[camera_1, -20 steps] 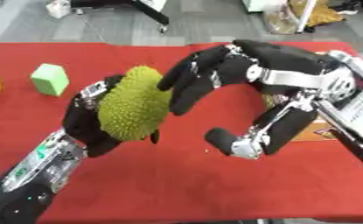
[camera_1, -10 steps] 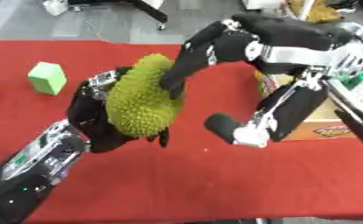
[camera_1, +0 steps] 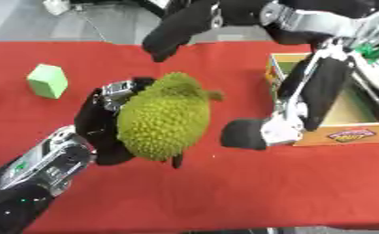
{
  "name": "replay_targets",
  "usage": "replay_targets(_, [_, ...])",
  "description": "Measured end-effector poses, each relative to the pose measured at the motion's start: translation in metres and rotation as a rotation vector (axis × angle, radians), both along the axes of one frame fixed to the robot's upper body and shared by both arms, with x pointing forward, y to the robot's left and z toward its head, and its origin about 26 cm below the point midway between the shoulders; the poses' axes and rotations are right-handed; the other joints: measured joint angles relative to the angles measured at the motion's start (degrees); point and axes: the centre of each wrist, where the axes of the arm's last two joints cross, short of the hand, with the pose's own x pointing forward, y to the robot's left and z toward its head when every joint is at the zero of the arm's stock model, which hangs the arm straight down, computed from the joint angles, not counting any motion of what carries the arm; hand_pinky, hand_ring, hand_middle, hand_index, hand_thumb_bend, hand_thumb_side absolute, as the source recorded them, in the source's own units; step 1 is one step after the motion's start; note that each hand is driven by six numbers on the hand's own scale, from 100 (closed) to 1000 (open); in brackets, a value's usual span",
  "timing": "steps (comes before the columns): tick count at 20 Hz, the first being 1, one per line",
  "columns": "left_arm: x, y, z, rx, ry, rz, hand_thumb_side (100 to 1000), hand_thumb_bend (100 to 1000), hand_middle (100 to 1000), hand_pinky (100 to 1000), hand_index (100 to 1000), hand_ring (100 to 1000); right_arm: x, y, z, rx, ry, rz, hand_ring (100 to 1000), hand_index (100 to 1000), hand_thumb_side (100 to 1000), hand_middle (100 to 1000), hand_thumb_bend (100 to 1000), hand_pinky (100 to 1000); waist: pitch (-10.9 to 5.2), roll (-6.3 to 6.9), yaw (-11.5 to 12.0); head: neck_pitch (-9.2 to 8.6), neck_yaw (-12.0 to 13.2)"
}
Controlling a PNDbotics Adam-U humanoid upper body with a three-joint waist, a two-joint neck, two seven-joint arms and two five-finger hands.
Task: Pick up the objects with one hand, pass them to the other hand, and then place them into the box on the other side of the table.
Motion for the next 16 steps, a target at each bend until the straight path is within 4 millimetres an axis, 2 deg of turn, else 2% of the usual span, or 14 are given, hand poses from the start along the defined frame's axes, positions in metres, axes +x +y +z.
replay_targets(7, [-0.008, -0.005, 0.008, 0.020, 0.005, -0.039, 738, 100, 365, 528, 575, 393, -0.003, 0.023, -0.032, -0.078, -0.297, 0.008, 678, 880, 699, 679, 338, 579, 0.51, -0.39, 0.85, -0.58, -0.67])
replay_targets(16, [-0.008, -0.003, 0.006, 0.034, 0.041, -0.032, 716, 100, 368, 530, 576, 396, -0.006, 0.025, -0.063, 0.014, -0.548, 0.009, 679, 883, 692, 681, 317, 615, 0.76, -0.74, 1.46, -1.02, -0.96])
